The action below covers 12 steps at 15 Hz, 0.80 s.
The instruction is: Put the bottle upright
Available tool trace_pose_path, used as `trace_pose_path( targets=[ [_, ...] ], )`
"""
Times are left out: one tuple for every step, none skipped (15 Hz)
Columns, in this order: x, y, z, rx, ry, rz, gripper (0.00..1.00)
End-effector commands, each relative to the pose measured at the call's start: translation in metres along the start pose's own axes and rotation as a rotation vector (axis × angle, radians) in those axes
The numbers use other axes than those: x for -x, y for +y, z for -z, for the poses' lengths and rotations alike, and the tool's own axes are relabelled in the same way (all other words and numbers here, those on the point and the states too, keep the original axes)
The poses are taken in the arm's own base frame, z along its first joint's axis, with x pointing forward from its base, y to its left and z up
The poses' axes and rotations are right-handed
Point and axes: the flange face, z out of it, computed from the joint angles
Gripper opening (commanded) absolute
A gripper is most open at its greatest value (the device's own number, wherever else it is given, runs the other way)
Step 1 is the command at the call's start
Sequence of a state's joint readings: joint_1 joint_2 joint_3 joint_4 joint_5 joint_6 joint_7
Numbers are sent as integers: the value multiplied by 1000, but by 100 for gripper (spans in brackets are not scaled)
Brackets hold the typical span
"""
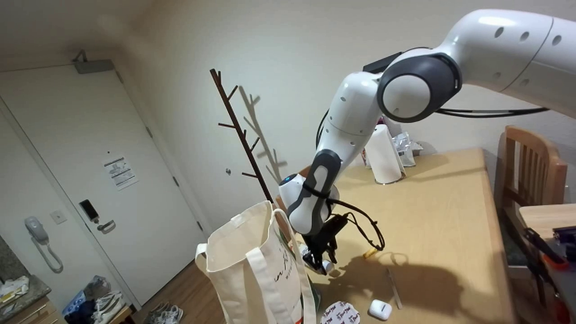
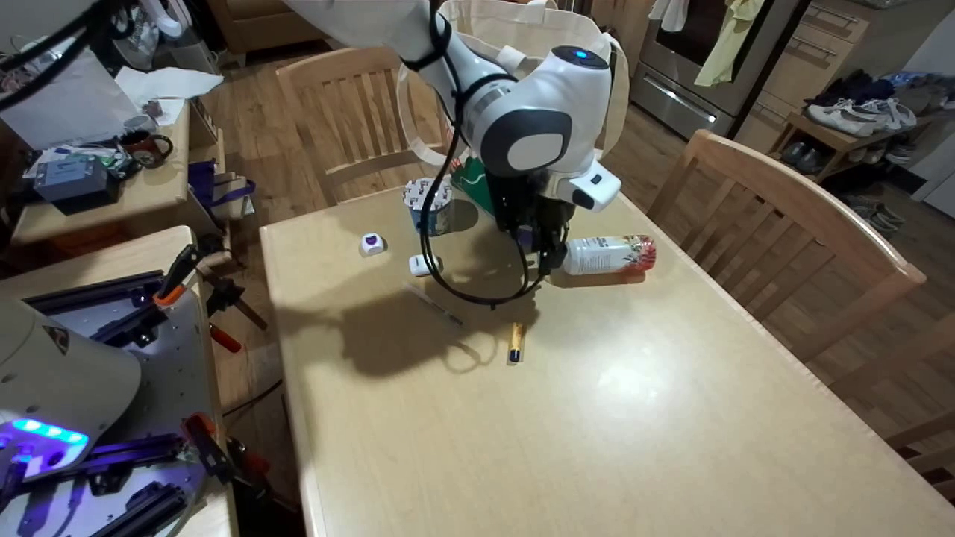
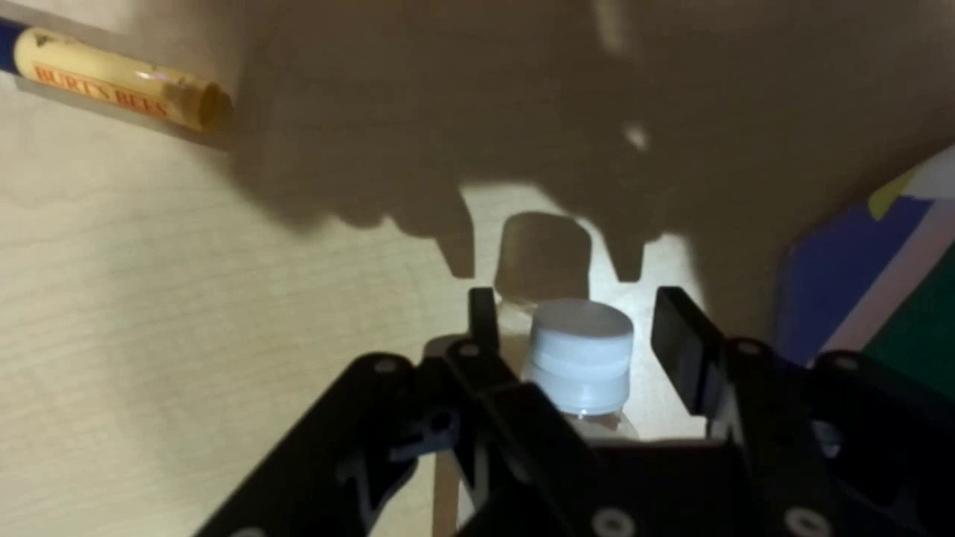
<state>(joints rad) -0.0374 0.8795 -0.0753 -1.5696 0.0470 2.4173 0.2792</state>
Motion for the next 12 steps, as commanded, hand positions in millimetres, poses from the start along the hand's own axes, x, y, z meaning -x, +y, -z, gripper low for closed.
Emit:
trace_pose_path(
  targets=[
    [-4,1,-3,-19,-44,-4,26],
    [-3,1,-4,-18,-53,-5,20],
    [-3,2,-5,-16,-60,-8,14],
    [-3,1,-2,-14,-70,-8,8],
    [-3,1,0,-11,-81,-7,8],
    [-2,1,3,-5,-90,-7,8],
    [-2,0,6,-11,-94,-3,8],
    [-1,-2,12,-7,-101,2,8],
    [0,-2,18,-11,-110,0,8],
    [3,-2,28,-21,-107,-6,8],
    [6,-2,38,-22,-106,-17,8],
    [12,-2,52,-16,-104,-39,8]
  ],
)
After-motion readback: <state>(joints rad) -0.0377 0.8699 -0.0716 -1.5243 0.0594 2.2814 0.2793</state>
